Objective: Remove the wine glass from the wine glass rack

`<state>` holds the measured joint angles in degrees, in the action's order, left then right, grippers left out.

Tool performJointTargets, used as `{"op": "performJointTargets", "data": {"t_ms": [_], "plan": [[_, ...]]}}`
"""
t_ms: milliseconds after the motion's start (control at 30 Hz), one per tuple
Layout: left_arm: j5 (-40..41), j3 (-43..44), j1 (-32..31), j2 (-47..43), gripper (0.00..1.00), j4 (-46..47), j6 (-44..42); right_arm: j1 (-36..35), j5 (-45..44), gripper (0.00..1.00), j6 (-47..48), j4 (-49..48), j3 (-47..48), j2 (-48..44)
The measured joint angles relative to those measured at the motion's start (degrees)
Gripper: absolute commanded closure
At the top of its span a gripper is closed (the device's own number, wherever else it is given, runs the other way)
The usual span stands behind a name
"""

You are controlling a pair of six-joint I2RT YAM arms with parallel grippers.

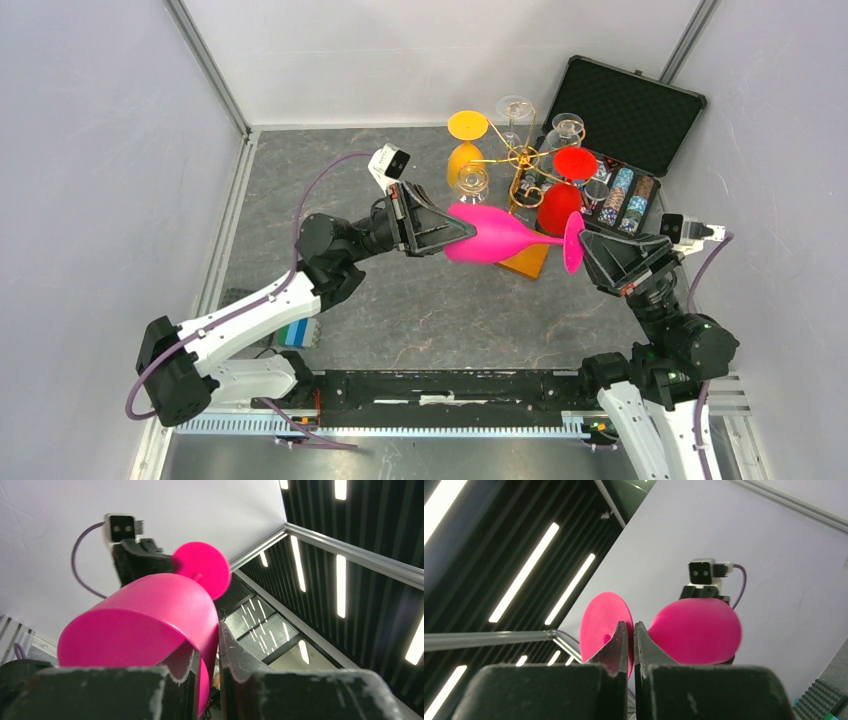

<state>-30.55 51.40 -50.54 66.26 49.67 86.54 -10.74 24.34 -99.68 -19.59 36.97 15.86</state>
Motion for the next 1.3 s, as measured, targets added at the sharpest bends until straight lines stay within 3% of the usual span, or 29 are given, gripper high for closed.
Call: {"op": "performJointTargets", "data": {"t_ms": [100,300,333,367,400,467,633,800,933,1133,1300], "plan": [[0.0,1.2,0.0,-0.1,0.98,-0.6,0.0,0.0,-2.4,1.00,-0.9,-0.3,-3.0,-1.1],[0.0,2.9,-0.2,-1.2,0.98,-6.5,-2.5,0.0,-5.0,1.00,-1.5,-0.9,-5.9,-2.1],[0.0,3.4,-0.2,-1.4,0.98,-7.6,-3.3,0.0,-5.3,0.94,-1.4,-0.9,-6.1,-2.1],[-0.1,3.8,-0.2,-1.5,0.98,-8.6,-4.1,0.0,-5.4,0.79,-1.4,-0.9,-6.3,-2.1],[-0.2,4.5,-0.2,-1.8,0.98,-9.9,-5.0,0.0,-5.6,0.58,-1.2,-0.9,-6.5,-2.1],[-1.0,5.8,-0.2,-2.4,0.98,-12.5,-7.3,0.0,-6.0,0.31,0.0,-0.4,-6.8,-2.0],[-2.5,11.4,-0.6,-4.8,0.98,-23.5,-16.2,0.1,-6.6,0.03,5.1,3.4,-7.0,-0.7],[1.9,22.6,-0.6,-6.5,0.98,-41.8,-29.2,0.2,-8.5,0.02,15.5,11.8,-2.8,1.2],[10.2,31.0,-0.6,-8.4,0.98,-56.1,-39.8,0.2,-10.6,0.02,25.8,19.0,3.8,2.2],[27.3,36.5,-0.6,-10.2,0.98,-72.9,-51.8,0.2,-11.4,0.02,43.0,25.5,10.2,4.2],[44.5,36.5,-0.6,-9.9,0.98,-86.3,-59.1,0.2,-6.6,0.02,54.8,29.7,10.6,8.3]]}}
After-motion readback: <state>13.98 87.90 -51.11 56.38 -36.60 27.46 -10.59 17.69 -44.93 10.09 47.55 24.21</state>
